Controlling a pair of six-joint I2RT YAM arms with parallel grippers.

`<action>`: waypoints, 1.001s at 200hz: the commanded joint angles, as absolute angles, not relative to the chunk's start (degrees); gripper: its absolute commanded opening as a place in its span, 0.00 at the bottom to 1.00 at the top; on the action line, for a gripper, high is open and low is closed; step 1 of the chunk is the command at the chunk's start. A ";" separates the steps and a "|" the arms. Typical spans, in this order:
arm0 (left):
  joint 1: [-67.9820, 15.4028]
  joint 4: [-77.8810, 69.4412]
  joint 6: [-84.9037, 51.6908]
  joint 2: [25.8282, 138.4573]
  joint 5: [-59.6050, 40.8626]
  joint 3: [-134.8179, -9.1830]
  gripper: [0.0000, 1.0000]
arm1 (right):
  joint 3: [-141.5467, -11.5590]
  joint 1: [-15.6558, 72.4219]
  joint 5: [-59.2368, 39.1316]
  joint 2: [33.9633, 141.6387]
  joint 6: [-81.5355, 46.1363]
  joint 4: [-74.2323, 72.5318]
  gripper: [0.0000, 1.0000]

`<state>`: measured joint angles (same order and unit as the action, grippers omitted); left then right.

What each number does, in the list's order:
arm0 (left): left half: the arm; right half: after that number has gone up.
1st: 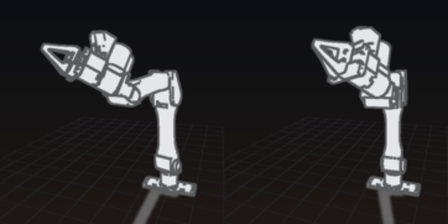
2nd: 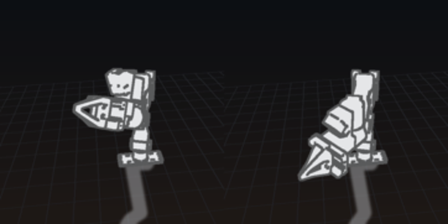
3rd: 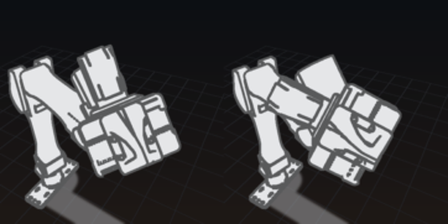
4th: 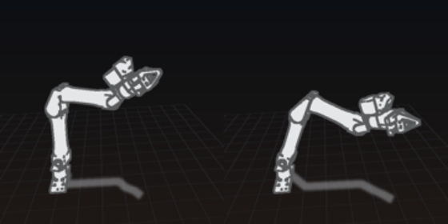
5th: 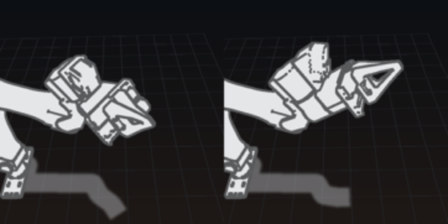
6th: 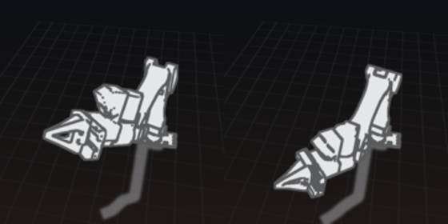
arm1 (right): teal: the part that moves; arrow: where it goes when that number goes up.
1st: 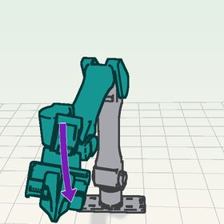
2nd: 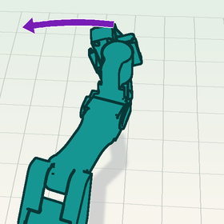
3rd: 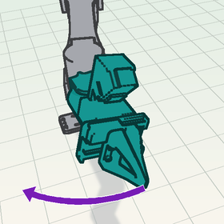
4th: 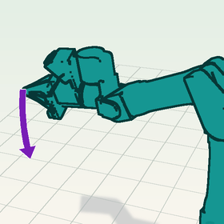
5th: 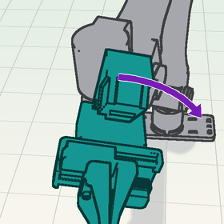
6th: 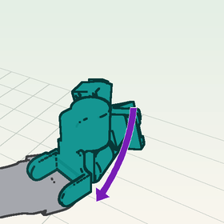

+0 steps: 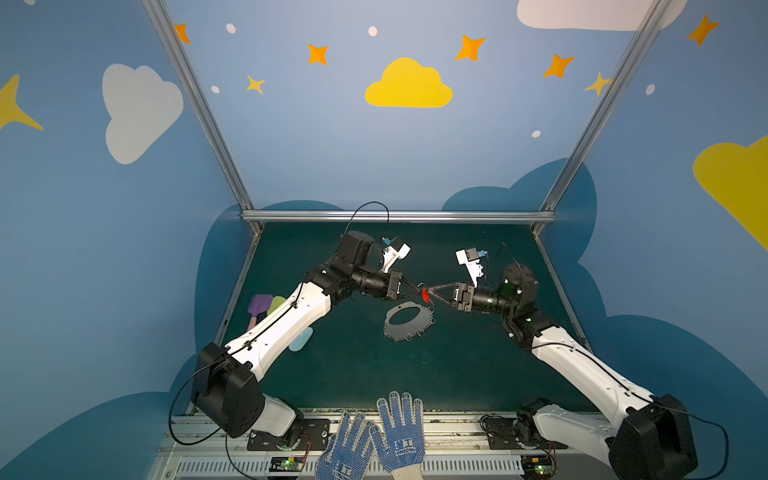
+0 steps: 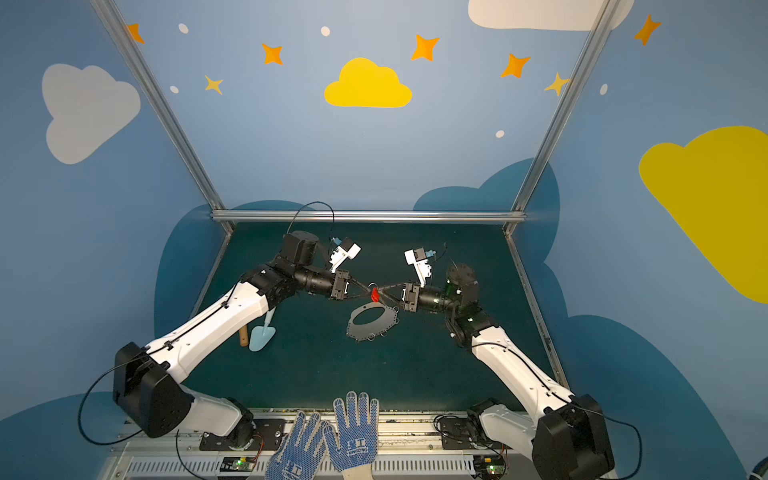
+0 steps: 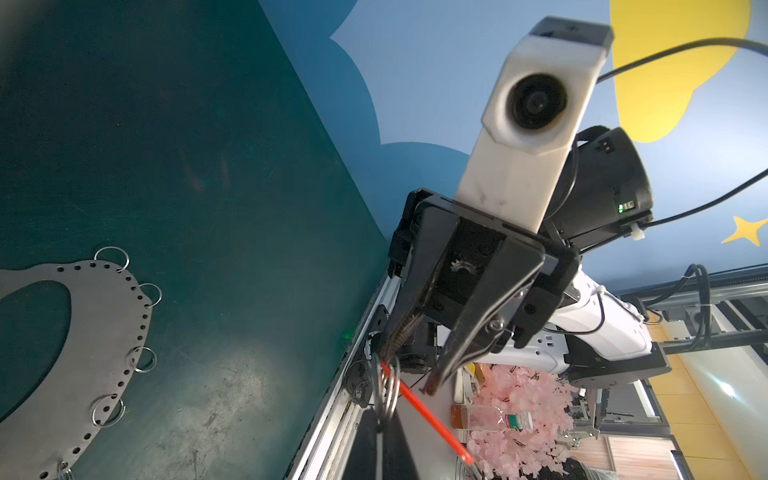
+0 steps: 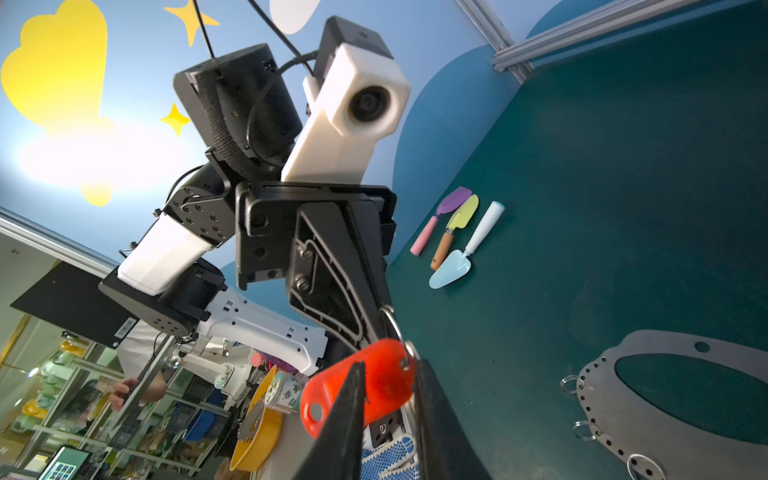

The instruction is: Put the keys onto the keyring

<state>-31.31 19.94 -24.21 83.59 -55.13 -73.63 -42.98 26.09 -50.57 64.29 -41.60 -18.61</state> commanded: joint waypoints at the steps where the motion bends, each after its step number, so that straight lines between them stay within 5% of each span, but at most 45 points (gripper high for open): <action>1: -31.49 19.03 -23.29 83.45 -55.94 -73.65 0.07 | -45.60 25.98 -48.52 62.49 -38.67 -14.44 0.28; 84: -31.68 18.24 -23.53 82.88 -57.70 -73.44 0.09 | -47.73 26.79 -54.00 65.70 -41.31 -19.62 0.27; 156: -31.66 18.62 -23.32 83.33 -57.14 -74.31 0.10 | -48.50 26.99 -53.90 65.69 -39.26 -17.10 0.05; 200: -30.04 18.92 -24.12 82.65 -54.63 -73.94 0.34 | -49.39 26.07 -52.42 65.37 -37.52 -14.27 0.00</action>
